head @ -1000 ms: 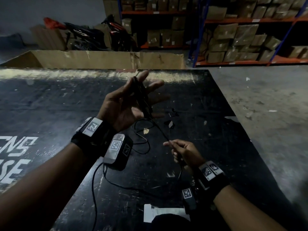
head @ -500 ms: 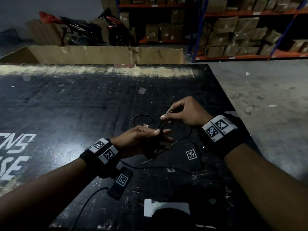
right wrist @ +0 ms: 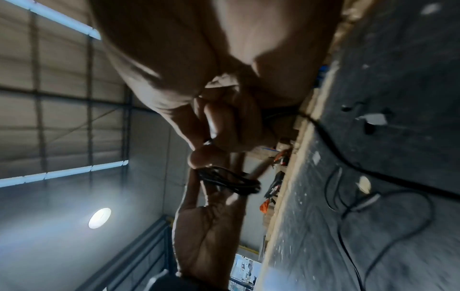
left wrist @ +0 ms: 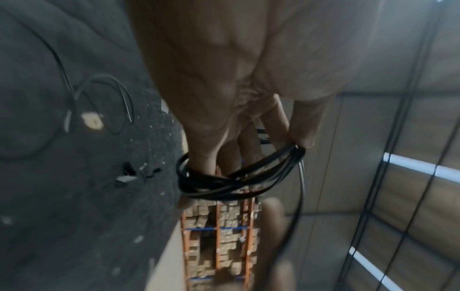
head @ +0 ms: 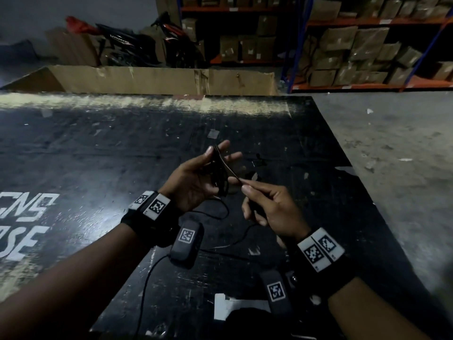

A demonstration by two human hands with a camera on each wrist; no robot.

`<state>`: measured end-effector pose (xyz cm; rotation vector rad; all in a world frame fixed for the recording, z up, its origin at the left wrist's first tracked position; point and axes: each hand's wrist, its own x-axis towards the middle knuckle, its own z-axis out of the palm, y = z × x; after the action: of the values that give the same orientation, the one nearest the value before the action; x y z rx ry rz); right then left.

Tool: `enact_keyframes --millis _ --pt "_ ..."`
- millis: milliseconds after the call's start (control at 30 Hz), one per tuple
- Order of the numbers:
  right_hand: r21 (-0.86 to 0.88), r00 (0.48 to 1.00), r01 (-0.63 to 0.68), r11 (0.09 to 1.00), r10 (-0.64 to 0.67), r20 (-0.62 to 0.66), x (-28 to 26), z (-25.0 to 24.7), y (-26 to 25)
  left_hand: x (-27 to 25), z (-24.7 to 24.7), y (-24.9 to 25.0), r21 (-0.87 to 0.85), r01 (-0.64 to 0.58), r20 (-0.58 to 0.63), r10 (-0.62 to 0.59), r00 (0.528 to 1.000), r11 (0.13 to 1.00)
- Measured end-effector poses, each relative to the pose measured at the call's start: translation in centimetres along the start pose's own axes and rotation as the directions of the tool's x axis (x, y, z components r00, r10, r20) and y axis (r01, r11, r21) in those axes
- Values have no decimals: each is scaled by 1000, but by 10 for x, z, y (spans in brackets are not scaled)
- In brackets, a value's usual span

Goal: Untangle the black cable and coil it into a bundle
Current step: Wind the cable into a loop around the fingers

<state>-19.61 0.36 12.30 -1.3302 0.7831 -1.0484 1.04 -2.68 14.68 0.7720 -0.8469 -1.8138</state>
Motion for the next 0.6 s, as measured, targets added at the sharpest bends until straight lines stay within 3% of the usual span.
enact_keyframes --millis 200,400,500,600 --pt "67 999 -42 997 42 -2 -9 -6 32 5 10 21 -180 -122 71 136 988 976" --pt "123 968 -252 960 251 22 -7 -21 46 -1 16 35 -227 -130 195 176 965 965" --pt "-37 947 -322 946 322 11 0 -33 53 -10 20 35 -215 -69 329 139 934 974" --pt "-234 968 -243 941 220 -120 11 -49 54 -20 25 31 -130 32 423 27 906 991"
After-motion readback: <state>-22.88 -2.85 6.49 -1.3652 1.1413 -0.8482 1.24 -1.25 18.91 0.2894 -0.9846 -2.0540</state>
